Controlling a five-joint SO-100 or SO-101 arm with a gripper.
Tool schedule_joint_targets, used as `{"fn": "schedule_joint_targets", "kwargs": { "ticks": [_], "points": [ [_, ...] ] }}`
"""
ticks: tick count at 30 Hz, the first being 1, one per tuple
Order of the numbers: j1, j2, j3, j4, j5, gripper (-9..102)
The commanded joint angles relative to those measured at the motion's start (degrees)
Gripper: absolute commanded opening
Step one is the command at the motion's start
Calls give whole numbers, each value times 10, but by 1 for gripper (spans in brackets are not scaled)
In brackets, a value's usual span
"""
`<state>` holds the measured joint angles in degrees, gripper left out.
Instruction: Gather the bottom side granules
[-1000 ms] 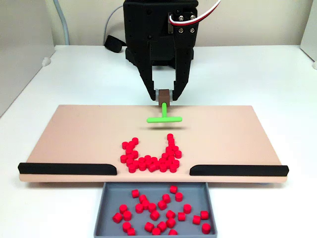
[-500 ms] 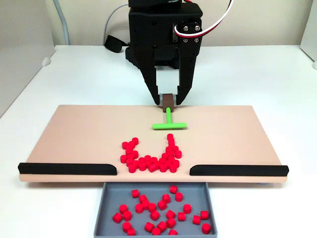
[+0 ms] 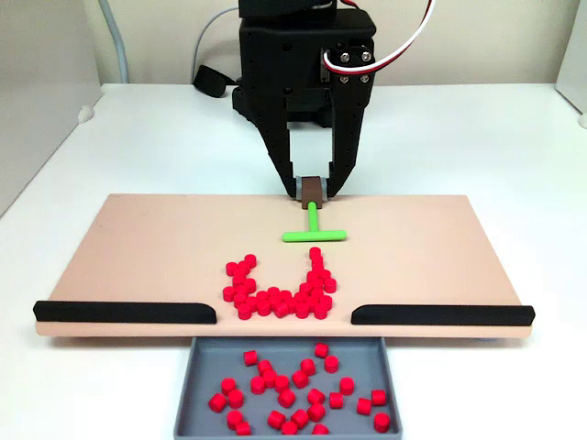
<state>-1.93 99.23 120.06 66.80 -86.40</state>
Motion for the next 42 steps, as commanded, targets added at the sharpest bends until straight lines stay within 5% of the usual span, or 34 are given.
{"fn": "schedule_joint_targets", "kwargs": {
  "ticks": [1, 42],
  "points": [
    [3, -2, -15, -3, 1, 0],
    [8, -78, -91, -3, 11, 0]
  ]
}}
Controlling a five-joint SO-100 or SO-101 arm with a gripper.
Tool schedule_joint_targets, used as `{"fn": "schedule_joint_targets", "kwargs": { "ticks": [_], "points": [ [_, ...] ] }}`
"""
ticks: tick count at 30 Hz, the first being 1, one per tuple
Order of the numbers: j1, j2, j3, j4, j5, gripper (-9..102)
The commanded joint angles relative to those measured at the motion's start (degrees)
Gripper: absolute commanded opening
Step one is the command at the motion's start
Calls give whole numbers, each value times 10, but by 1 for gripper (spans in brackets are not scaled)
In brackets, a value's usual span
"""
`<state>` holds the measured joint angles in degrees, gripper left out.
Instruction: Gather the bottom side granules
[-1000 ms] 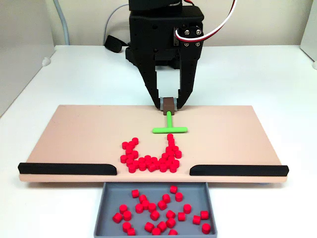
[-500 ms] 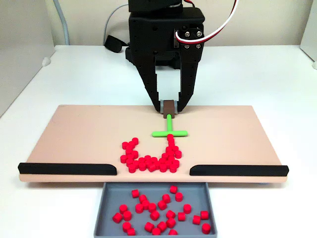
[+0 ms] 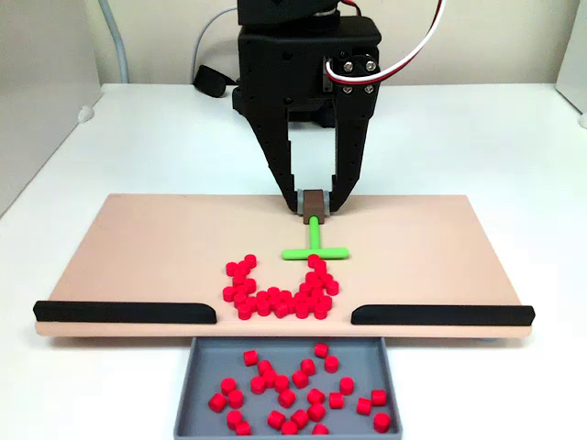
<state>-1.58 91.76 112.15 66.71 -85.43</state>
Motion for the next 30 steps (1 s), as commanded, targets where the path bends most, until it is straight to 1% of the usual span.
{"fn": "schedule_joint_targets", "kwargs": {
  "ticks": [1, 30],
  "points": [
    [4, -6, -14, -2, 1, 0],
    [8, -67, -80, -1, 3, 0]
  ]
}}
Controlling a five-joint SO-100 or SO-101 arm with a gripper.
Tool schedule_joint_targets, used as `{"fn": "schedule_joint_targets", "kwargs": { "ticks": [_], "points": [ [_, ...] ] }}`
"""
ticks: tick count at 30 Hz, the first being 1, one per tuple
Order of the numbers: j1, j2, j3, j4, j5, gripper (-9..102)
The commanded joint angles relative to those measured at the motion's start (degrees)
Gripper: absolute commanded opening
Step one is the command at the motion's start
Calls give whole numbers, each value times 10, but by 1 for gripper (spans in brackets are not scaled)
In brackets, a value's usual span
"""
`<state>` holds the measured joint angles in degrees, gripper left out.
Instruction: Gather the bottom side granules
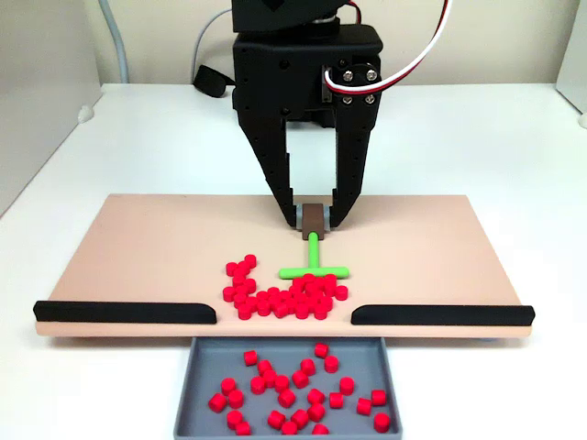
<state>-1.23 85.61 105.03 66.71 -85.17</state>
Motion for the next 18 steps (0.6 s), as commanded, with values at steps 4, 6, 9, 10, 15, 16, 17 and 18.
{"fn": "schedule_joint_targets", "kwargs": {
  "ticks": [4, 6, 9, 10, 15, 16, 17, 18],
  "points": [
    [5, -11, -17, -1, 0, 0],
    [5, -12, -19, -1, 1, 0],
    [5, -13, -21, -1, 1, 0],
    [5, -14, -22, -1, 1, 0],
    [5, -14, -25, 0, 2, 0],
    [5, -13, -25, 2, 2, 0],
    [4, -12, -25, 4, 2, 0],
    [4, -9, -25, 5, 4, 0]
  ]
}}
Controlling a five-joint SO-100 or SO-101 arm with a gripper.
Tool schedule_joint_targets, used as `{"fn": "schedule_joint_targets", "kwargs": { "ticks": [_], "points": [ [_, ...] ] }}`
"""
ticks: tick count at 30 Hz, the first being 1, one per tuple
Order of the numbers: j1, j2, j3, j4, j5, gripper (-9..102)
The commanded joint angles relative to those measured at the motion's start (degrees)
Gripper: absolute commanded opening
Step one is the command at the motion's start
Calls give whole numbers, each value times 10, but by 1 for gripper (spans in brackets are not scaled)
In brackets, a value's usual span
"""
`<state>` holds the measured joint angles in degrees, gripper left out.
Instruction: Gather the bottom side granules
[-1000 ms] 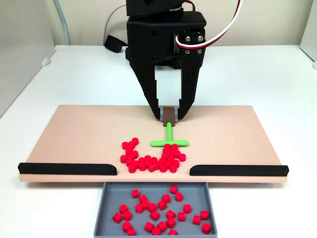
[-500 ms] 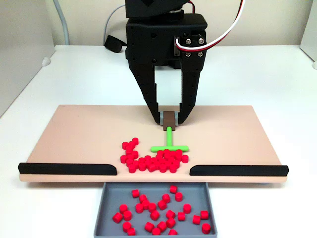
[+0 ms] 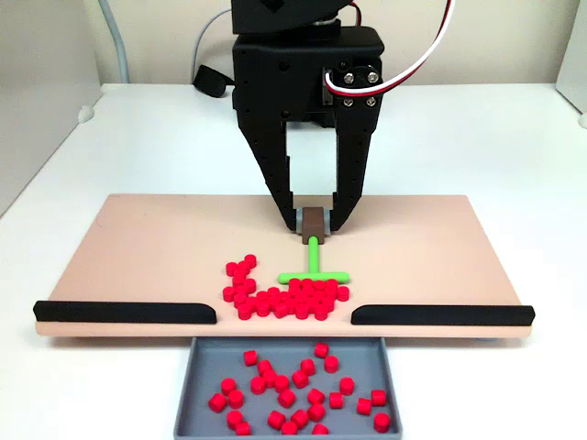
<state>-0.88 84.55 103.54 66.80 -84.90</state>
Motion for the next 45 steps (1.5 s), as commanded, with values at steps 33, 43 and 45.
{"fn": "schedule_joint_targets", "kwargs": {
  "ticks": [33, 43, 45],
  "points": [
    [28, 231, 4, 221, -11, 0],
    [24, 240, 4, 237, -25, 0],
    [22, 240, 4, 237, -27, 0]
  ]
}}
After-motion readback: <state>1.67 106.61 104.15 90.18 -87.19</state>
